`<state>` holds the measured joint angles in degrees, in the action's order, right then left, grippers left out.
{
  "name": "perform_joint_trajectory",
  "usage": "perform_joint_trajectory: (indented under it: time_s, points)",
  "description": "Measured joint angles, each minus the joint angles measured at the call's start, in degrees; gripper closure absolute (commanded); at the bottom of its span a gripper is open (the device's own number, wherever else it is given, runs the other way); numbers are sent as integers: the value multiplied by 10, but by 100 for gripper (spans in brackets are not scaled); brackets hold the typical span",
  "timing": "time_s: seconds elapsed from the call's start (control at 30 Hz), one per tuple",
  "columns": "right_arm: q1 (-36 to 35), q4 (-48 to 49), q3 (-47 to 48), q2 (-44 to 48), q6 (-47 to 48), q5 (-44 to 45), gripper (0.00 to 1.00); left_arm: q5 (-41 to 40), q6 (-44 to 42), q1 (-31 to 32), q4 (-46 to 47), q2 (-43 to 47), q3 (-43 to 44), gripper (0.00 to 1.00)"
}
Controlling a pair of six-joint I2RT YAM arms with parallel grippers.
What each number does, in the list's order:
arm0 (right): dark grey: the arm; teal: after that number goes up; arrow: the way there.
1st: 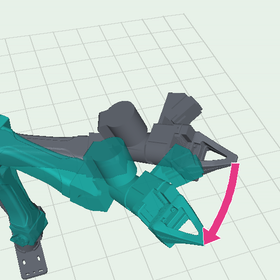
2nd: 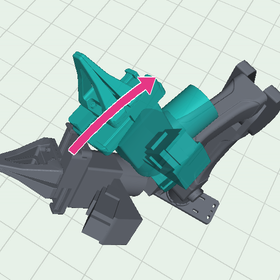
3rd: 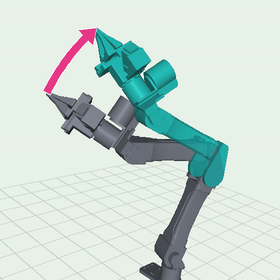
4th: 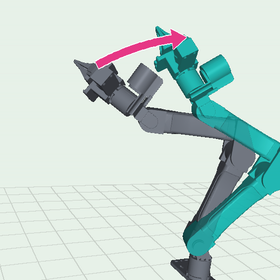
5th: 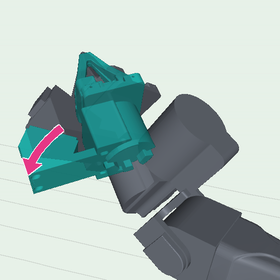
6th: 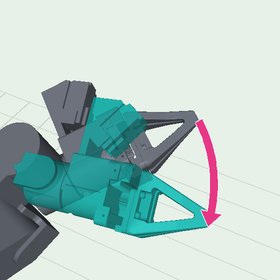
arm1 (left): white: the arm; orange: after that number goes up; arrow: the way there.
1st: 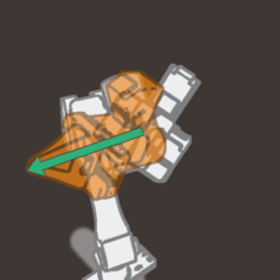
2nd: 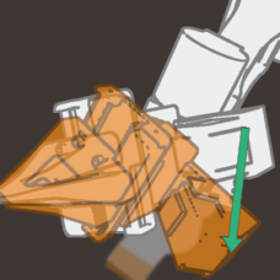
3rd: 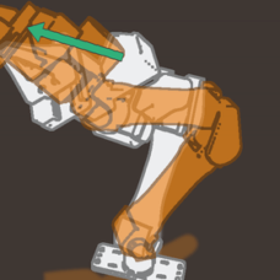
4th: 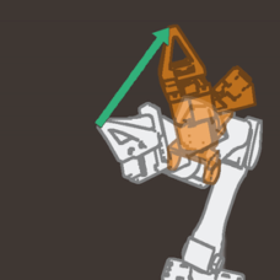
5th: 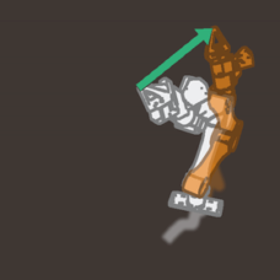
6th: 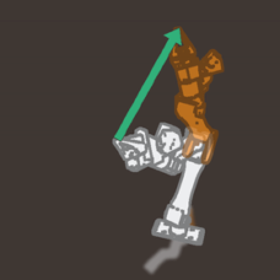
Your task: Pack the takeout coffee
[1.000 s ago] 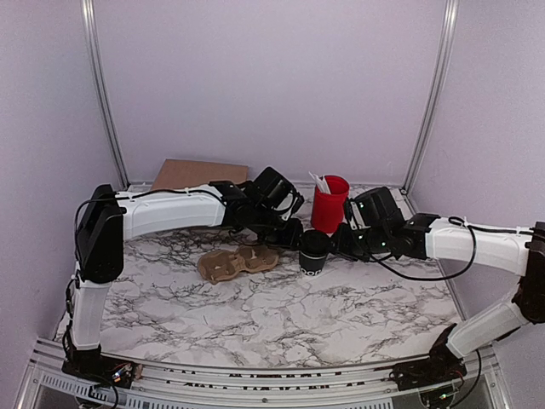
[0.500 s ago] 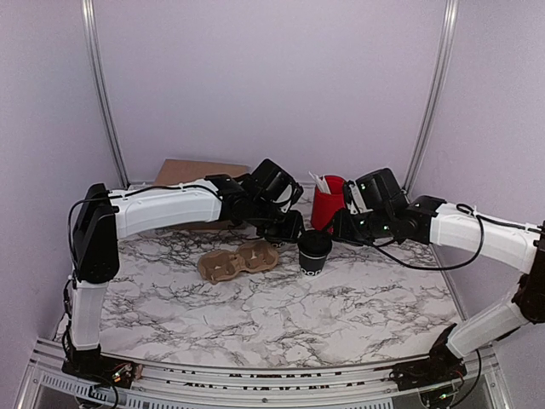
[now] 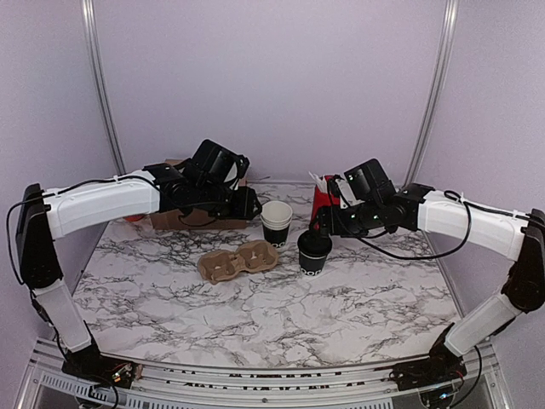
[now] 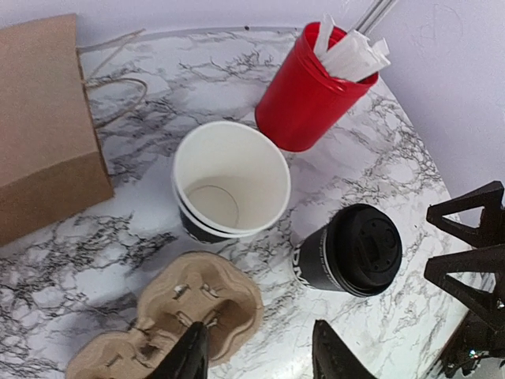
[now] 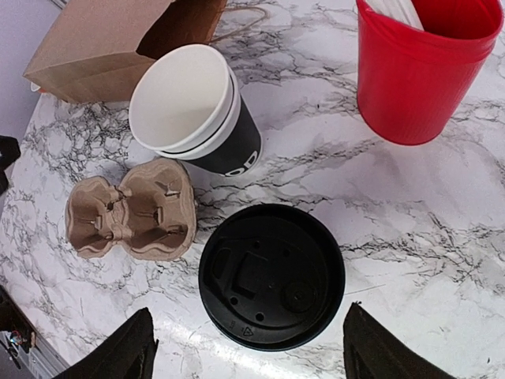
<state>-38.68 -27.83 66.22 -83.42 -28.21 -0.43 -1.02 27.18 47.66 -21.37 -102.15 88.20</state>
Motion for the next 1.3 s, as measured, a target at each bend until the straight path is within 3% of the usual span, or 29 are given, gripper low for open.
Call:
perform_joint_trajectory:
  time_s: [0.13,0.2,0.23,0.9,1.3]
  points:
    - [0,-6,15,-20,12,0,11,-28,-1,-21,20,44,-47,24]
    - [0,-10,23,-31,16,0,4,-38,1,-29,28,62,-68,3]
    - [0,-12,27,-36,17,0,3,-43,1,-33,32,70,-78,1]
    - [-30,-78,106,-113,24,65,8,-70,-4,-72,73,141,-152,1]
    - [-45,-104,118,-140,25,99,19,-70,-3,-74,78,141,-160,1]
